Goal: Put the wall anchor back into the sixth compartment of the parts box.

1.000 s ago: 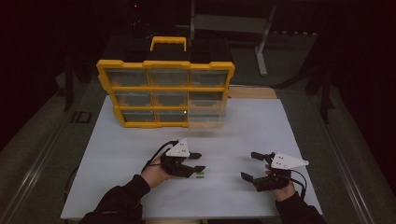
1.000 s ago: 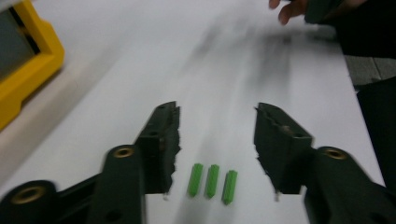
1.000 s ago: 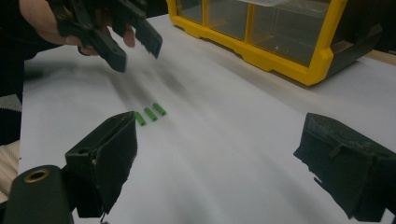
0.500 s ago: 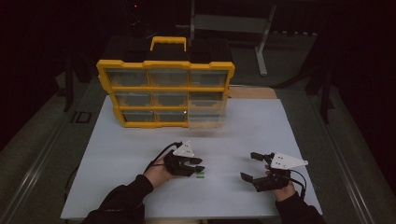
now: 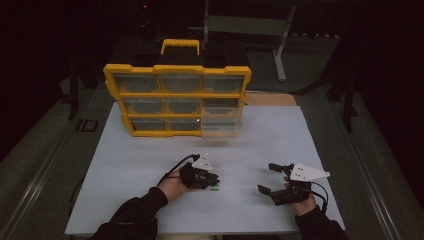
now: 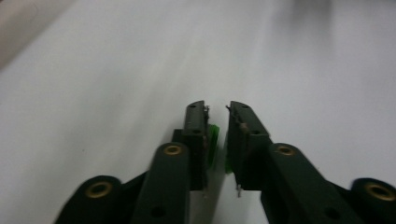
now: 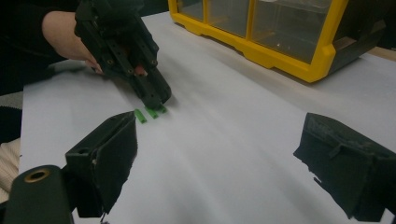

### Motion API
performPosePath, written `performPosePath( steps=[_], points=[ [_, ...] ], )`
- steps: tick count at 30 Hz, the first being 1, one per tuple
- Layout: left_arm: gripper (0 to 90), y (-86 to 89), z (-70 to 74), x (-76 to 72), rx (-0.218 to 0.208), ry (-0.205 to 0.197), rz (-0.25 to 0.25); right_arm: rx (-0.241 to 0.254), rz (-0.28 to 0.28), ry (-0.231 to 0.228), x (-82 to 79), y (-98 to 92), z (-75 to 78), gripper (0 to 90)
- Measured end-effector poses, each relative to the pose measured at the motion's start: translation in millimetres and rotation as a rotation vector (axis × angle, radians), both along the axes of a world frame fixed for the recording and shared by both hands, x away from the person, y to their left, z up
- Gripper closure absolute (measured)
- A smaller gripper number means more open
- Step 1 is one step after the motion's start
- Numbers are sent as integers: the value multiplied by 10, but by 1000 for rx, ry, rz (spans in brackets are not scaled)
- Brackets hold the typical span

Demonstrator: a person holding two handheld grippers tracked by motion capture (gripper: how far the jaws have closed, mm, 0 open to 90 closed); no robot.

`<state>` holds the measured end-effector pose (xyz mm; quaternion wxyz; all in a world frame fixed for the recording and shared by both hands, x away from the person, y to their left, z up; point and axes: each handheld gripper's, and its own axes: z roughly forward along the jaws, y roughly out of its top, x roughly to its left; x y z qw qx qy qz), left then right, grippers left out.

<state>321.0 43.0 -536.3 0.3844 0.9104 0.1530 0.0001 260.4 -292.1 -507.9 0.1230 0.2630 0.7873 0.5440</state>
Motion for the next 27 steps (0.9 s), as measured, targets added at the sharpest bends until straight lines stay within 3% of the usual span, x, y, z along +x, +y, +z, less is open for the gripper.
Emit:
performPosePath(
  steps=[4,20,27],
  points=[
    [808,11,-19,15,8,2,1,-1,-1,-2,0,2,-3,119],
    [834,-24,0,-37,49,-50,-1,-10,0,1,0,12,-6,119],
    [834,12,28,-26,39,-60,3,-6,0,-2,0,13,-1,119]
  ],
)
